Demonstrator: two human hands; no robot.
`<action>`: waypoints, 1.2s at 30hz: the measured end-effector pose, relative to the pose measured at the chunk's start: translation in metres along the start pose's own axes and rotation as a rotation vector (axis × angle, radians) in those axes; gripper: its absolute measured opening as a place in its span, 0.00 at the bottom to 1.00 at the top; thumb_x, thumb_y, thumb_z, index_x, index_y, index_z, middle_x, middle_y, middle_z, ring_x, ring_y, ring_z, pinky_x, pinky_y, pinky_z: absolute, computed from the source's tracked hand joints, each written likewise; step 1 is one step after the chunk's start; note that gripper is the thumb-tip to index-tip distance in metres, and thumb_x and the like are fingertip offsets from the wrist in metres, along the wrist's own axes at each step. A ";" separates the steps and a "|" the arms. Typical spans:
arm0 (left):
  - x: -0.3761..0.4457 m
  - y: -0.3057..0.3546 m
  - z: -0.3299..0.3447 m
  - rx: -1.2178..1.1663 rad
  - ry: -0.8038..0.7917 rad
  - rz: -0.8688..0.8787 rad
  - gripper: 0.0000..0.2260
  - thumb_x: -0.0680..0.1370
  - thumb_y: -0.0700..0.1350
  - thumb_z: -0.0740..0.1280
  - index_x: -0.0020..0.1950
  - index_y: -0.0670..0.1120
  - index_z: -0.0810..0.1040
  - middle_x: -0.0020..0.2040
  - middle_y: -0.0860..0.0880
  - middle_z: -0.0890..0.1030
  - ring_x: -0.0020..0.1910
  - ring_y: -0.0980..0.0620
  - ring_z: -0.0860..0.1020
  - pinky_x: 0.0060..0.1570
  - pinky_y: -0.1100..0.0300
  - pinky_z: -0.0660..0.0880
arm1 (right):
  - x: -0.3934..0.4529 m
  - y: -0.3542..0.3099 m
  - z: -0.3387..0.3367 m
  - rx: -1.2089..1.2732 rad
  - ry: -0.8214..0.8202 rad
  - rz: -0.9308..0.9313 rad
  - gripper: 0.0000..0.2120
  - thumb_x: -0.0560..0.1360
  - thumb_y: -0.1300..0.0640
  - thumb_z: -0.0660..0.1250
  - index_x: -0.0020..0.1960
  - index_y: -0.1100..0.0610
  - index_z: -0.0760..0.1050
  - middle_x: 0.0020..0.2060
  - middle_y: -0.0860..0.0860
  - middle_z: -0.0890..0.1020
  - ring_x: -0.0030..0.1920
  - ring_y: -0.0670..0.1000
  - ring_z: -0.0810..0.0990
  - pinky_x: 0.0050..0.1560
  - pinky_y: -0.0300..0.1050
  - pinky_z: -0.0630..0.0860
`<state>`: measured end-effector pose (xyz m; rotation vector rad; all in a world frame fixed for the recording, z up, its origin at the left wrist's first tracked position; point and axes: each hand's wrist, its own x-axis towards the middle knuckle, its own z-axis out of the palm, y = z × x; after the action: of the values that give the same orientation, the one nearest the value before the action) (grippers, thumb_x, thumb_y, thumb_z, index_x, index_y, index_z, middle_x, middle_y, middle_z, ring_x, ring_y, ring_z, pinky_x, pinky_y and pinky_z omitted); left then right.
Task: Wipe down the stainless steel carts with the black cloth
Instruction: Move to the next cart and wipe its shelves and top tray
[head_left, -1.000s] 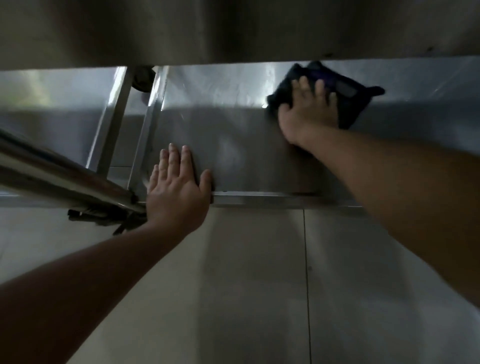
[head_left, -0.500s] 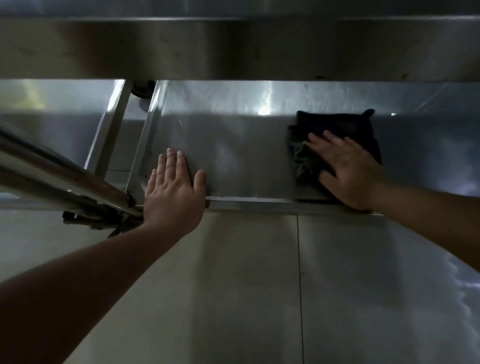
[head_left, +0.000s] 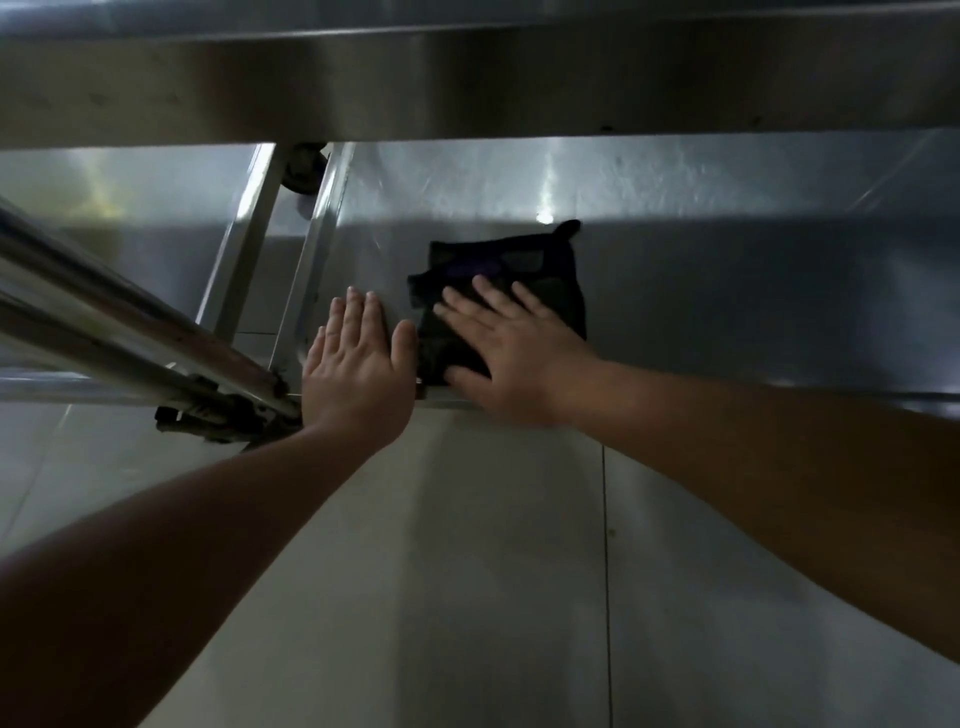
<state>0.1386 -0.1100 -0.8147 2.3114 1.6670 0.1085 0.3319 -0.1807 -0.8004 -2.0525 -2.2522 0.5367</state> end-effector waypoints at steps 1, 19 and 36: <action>-0.001 0.000 0.000 0.008 0.008 0.005 0.38 0.82 0.67 0.36 0.88 0.49 0.49 0.88 0.51 0.46 0.85 0.55 0.42 0.82 0.56 0.39 | -0.010 0.005 0.000 -0.030 -0.012 -0.056 0.39 0.79 0.29 0.48 0.85 0.44 0.44 0.84 0.41 0.45 0.83 0.47 0.38 0.82 0.54 0.37; -0.003 0.012 -0.007 0.094 -0.036 0.026 0.39 0.83 0.69 0.41 0.88 0.47 0.47 0.88 0.47 0.45 0.86 0.49 0.42 0.83 0.48 0.42 | -0.171 0.136 -0.014 -0.129 0.027 -0.120 0.37 0.78 0.53 0.68 0.84 0.49 0.56 0.83 0.44 0.56 0.83 0.49 0.49 0.82 0.54 0.51; -0.056 0.120 -0.014 0.116 -0.205 0.435 0.35 0.85 0.65 0.44 0.88 0.48 0.44 0.88 0.49 0.45 0.86 0.50 0.42 0.84 0.51 0.42 | -0.188 0.108 -0.025 0.093 -0.114 0.205 0.34 0.82 0.63 0.60 0.84 0.49 0.52 0.83 0.45 0.55 0.83 0.50 0.50 0.82 0.45 0.48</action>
<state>0.2274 -0.1950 -0.7620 2.6344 1.0821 -0.1350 0.4644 -0.3516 -0.7711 -2.2731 -2.0397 0.7751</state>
